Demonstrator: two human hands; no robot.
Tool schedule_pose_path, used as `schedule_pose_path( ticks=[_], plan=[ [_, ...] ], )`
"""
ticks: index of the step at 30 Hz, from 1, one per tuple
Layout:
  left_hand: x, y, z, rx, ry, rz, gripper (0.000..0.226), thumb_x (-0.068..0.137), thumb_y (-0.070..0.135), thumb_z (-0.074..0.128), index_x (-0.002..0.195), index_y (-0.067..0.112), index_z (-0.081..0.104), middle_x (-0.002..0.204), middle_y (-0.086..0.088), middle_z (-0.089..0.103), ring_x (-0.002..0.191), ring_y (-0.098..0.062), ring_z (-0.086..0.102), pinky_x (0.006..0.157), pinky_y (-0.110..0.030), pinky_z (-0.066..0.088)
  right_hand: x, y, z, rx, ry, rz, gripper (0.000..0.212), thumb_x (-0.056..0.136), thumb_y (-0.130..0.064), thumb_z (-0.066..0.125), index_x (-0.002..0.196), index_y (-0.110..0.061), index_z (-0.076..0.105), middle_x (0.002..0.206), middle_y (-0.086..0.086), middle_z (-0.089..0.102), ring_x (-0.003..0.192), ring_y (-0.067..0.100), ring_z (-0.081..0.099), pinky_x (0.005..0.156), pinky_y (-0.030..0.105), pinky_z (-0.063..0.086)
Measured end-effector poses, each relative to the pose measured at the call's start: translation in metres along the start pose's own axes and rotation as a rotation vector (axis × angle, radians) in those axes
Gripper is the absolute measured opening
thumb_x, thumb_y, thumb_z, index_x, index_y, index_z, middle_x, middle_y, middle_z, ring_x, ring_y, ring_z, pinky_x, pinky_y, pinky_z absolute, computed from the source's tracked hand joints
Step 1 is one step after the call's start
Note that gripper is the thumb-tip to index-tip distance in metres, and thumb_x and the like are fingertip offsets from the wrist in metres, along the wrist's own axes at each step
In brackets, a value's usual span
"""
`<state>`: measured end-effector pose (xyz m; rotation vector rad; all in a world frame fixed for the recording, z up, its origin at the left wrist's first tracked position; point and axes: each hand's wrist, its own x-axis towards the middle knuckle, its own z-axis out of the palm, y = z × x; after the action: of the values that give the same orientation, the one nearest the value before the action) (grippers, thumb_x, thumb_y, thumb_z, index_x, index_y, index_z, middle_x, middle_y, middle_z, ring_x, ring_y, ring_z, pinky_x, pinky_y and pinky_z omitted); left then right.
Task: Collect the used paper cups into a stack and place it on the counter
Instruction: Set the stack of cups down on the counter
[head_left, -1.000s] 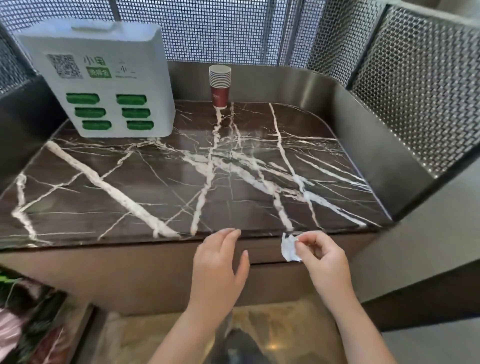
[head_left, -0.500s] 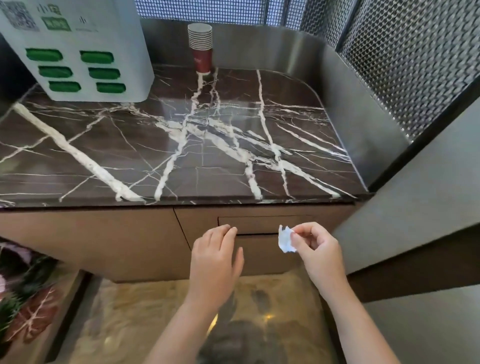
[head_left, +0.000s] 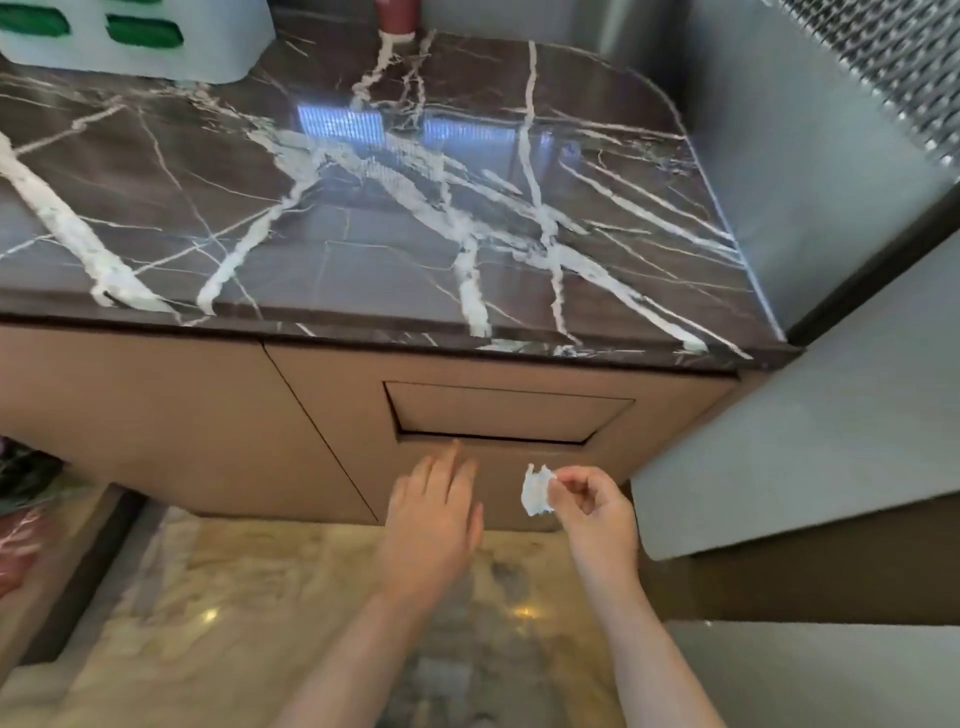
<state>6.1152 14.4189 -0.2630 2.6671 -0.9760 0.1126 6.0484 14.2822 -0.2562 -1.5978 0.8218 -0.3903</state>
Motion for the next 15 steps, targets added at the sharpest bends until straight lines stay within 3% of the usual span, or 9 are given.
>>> schedule_pose_path(
  ticks=[6, 15],
  plan=[
    [0.018, -0.008, 0.048, -0.013, -0.017, 0.038, 0.051, 0.057, 0.014, 0.086, 0.103, 0.000, 0.069, 0.113, -0.018, 0.067, 0.096, -0.031, 0.068, 0.070, -0.039, 0.056, 0.024, 0.040, 0.016, 0.090, 0.153, -0.016, 0.017, 0.080, 0.006, 0.060, 0.075, -0.010, 0.061, 0.069, -0.006, 0.059, 0.055, -0.009, 0.053, 0.054, 0.004, 0.040],
    [0.037, -0.025, 0.093, 0.032, 0.019, 0.036, 0.055, 0.058, 0.014, 0.085, 0.108, 0.000, 0.067, 0.118, -0.018, 0.064, 0.101, -0.031, 0.066, 0.072, -0.038, 0.055, 0.056, 0.087, 0.040, 0.073, 0.194, -0.024, 0.021, 0.080, -0.002, 0.062, 0.071, -0.021, 0.060, 0.074, -0.005, 0.063, 0.063, -0.002, 0.055, 0.058, 0.006, 0.042]
  ],
)
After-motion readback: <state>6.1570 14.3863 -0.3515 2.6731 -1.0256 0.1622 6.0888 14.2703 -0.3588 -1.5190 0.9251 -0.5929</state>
